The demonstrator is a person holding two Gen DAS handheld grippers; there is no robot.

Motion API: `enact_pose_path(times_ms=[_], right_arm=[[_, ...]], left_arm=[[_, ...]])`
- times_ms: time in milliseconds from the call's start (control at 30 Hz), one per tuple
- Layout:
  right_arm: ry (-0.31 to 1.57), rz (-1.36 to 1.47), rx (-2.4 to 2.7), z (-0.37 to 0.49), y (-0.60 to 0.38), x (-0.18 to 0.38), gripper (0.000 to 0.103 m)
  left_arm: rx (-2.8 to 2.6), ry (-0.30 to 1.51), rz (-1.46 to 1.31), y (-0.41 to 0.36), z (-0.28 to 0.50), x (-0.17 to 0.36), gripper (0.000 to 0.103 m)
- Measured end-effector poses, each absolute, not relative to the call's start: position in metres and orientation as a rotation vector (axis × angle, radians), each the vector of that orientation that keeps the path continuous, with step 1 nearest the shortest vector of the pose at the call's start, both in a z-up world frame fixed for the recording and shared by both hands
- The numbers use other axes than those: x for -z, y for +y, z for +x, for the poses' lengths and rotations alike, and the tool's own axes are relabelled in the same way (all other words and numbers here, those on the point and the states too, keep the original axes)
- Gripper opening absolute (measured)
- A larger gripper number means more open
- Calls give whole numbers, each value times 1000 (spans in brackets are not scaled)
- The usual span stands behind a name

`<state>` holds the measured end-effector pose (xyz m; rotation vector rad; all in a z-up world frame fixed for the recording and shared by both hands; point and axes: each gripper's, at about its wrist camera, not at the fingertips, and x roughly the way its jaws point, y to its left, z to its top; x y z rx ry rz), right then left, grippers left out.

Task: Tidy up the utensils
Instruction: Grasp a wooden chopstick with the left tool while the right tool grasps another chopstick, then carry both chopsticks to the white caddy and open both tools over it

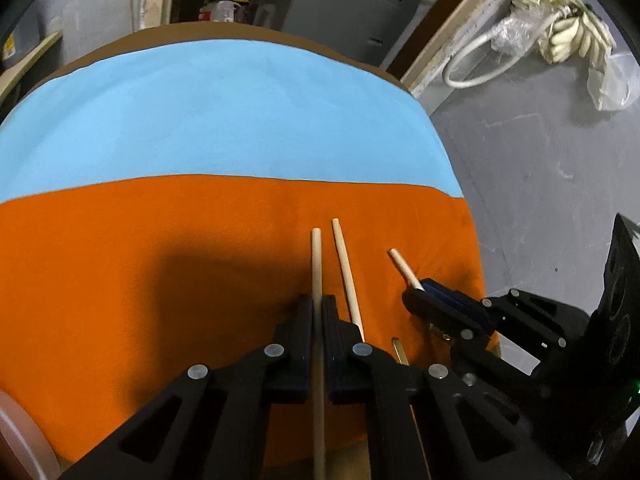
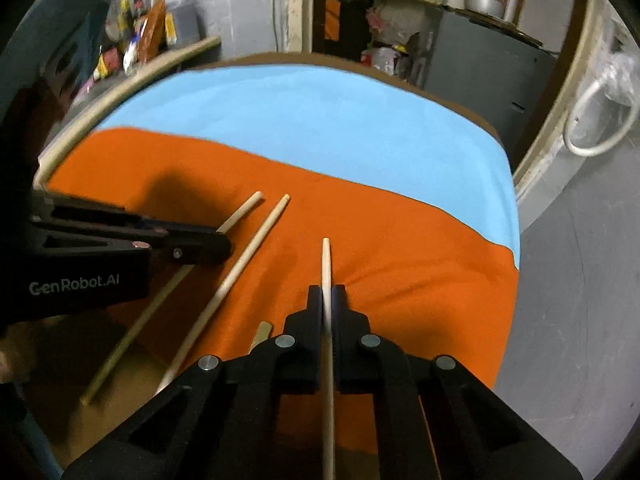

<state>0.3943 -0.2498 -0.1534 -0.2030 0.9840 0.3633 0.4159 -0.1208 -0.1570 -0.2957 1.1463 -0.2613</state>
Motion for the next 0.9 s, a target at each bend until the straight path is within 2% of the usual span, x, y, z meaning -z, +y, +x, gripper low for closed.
enact_pose_path(times_ms=[367, 567, 900], right_arm=[[646, 92, -405, 322, -286, 84, 4], [526, 99, -416, 296, -266, 52, 4], [373, 52, -381, 256, -218, -29, 4]], left_arm=[[293, 858, -360, -91, 344, 92, 5], [344, 675, -330, -69, 298, 39, 5], [339, 510, -368, -13, 260, -30, 5]])
